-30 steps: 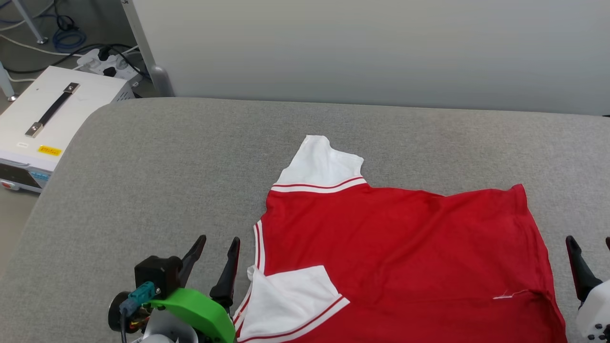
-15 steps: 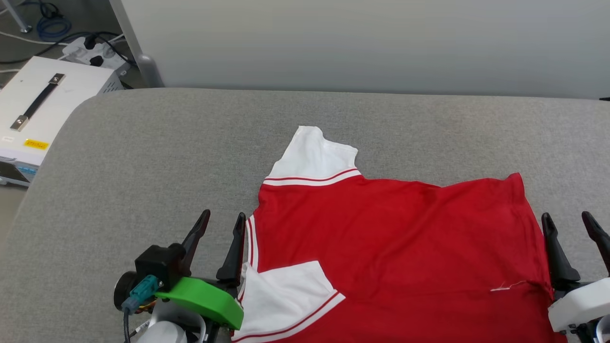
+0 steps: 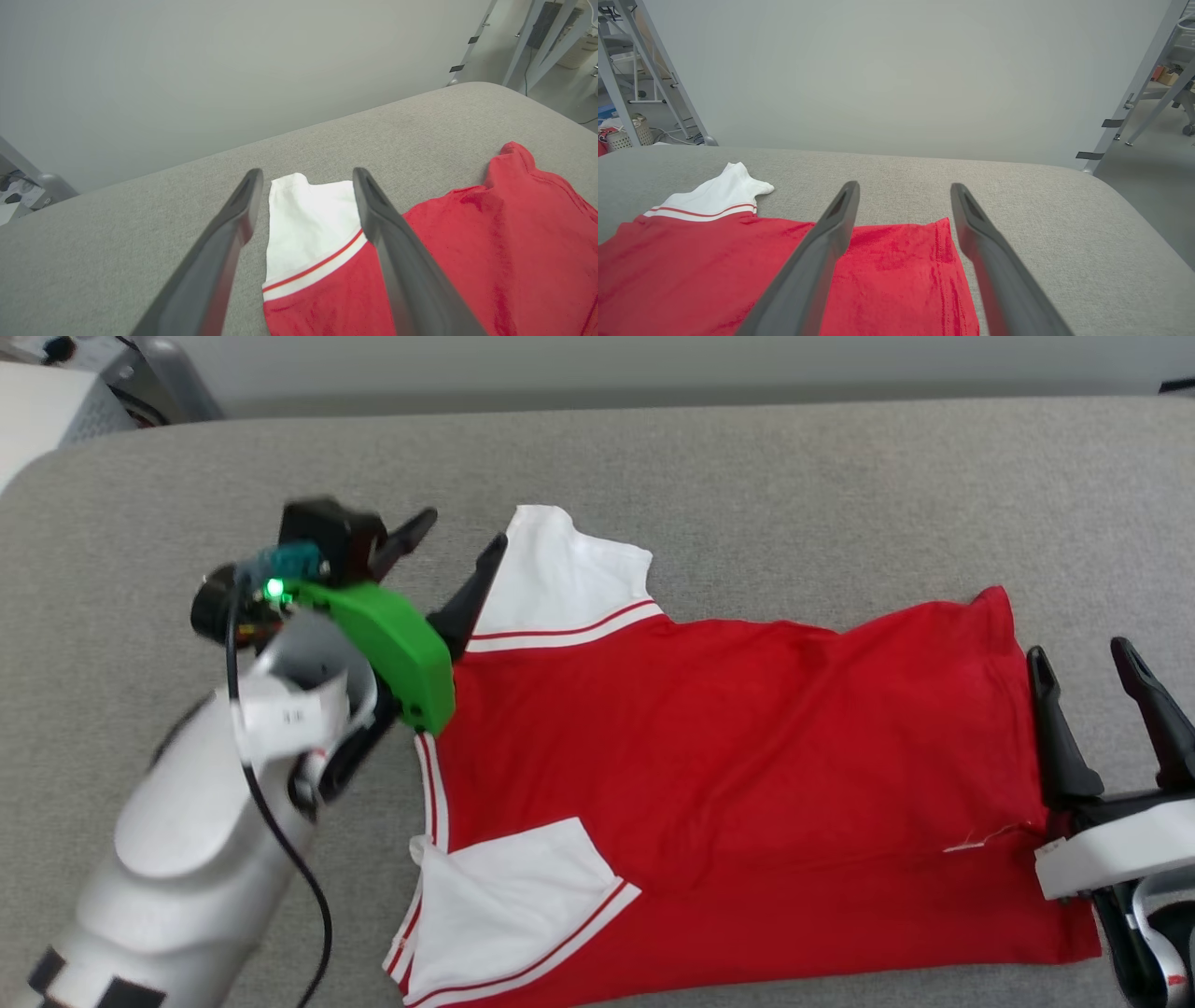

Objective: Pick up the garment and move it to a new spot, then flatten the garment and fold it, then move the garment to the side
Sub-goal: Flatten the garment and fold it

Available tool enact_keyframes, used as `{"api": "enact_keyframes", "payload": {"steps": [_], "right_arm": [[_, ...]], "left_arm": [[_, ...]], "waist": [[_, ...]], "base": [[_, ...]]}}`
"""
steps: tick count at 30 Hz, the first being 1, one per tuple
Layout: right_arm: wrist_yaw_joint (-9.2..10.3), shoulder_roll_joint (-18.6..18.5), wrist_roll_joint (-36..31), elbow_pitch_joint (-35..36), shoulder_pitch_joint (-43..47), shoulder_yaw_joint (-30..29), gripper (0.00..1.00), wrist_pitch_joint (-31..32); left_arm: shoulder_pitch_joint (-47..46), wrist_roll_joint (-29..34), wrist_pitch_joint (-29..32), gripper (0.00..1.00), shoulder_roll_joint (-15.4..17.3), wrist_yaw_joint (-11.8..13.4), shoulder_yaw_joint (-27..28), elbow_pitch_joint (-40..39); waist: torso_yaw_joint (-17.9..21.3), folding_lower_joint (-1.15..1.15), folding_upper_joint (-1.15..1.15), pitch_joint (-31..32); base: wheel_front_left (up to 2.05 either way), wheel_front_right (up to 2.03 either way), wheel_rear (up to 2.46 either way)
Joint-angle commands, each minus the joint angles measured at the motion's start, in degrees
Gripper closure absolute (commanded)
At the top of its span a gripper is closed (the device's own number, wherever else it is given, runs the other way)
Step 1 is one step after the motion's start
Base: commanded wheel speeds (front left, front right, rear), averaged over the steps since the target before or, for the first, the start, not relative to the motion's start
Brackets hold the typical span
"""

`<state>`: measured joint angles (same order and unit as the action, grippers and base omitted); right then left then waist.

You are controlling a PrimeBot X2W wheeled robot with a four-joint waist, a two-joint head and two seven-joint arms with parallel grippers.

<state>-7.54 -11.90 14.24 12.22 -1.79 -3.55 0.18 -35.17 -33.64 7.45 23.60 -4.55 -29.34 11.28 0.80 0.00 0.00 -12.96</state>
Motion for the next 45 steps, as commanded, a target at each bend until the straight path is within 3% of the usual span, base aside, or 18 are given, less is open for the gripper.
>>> {"api": "enact_keyframes", "payload": {"steps": [1,10,14,31,32,33,38,45], "right_arm": [[0.05,0.4,-0.7,0.4,-1.8,0.6,0.0,-0.7],[0.05,2.2,-1.1,-2.2,-7.0,5.6,0.0,-3.9],[0.05,2.5,-0.9,-3.1,-8.3,7.4,0.0,-5.2],[0.05,3.6,-0.9,-6.3,-10.2,8.7,0.0,-7.3],[0.05,3.6,-0.9,-6.3,-10.3,8.6,0.0,-7.3],[0.05,3.7,-1.0,-6.4,-10.3,8.5,0.0,-7.3],[0.05,3.5,-1.2,-6.6,-10.3,7.8,0.0,-6.9],[0.05,2.5,-1.2,-7.0,-9.8,6.6,0.0,-5.0]], "left_arm": [[-4.0,-1.3,3.4,0.0,0.7,-0.8,-0.2,1.5],[-22.3,-6.9,26.3,0.0,4.8,-2.7,-3.6,15.1],[-26.9,-8.2,31.3,0.0,6.6,-2.9,-5.0,19.7],[-30.9,-10.4,34.2,0.02,10.0,-2.9,-12.0,30.6],[-30.7,-10.8,34.6,0.81,10.0,-2.9,-12.2,30.9],[-30.3,-11.3,34.9,1.0,10.0,-2.9,-12.7,30.9],[-29.3,-13.3,33.3,1.0,10.2,-2.9,-13.6,30.6],[-28.4,-15.6,25.0,1.0,9.2,-2.9,-12.4,30.5]], "waist": [[5.0,0.0,0.0,-6.5],[11.6,0.0,0.0,-13.1],[13.5,0.0,0.0,-15.3],[16.2,0.0,0.0,-18.1],[16.1,0.0,0.0,-18.0],[16.1,0.0,0.0,-17.9],[15.4,0.0,0.0,-17.1],[13.2,0.0,0.0,-13.5]], "base": [[0.0,0.0,0.0],[0.0,0.0,0.0],[0.0,0.0,0.0],[0.0,0.0,0.0],[0.0,0.0,0.0],[0.0,0.0,0.0],[0.0,0.0,0.0],[0.0,0.0,0.0]]}}
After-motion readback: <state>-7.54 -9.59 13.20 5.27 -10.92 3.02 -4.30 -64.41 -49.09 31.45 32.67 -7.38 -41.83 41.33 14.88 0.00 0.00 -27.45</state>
